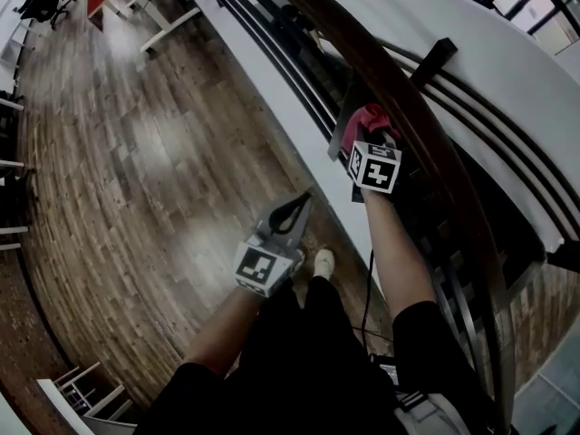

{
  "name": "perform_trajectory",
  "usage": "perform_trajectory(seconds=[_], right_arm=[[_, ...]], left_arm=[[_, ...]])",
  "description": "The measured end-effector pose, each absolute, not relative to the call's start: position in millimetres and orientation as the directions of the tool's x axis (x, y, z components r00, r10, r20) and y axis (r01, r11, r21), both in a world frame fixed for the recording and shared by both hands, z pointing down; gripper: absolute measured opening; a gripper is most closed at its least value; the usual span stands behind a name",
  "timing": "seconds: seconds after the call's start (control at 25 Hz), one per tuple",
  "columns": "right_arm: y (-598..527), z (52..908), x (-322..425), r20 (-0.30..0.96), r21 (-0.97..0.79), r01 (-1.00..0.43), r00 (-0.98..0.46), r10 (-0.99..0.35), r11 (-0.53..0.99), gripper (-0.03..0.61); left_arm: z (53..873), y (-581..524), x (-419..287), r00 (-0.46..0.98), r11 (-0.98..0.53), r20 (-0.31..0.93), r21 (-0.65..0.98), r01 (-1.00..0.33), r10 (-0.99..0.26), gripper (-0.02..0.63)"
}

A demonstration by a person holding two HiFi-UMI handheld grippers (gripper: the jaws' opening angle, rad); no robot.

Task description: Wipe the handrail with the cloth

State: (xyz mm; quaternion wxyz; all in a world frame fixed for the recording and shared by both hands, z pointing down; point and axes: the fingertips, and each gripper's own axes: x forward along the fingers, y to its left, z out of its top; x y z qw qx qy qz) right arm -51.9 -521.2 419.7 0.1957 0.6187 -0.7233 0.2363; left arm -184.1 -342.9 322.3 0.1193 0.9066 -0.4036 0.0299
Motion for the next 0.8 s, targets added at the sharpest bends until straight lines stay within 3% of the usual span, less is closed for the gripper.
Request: perform_trajectory(seconds=[0.8], right_arm=[[-486, 429, -2, 0.657, -0.062, -0.996, 0.01, -0.754, -0.068, 0.048]], left_arm=[[337, -339, -169, 0.814, -0.791, 0.209, 0.202, -0.578, -0.542, 0.0]])
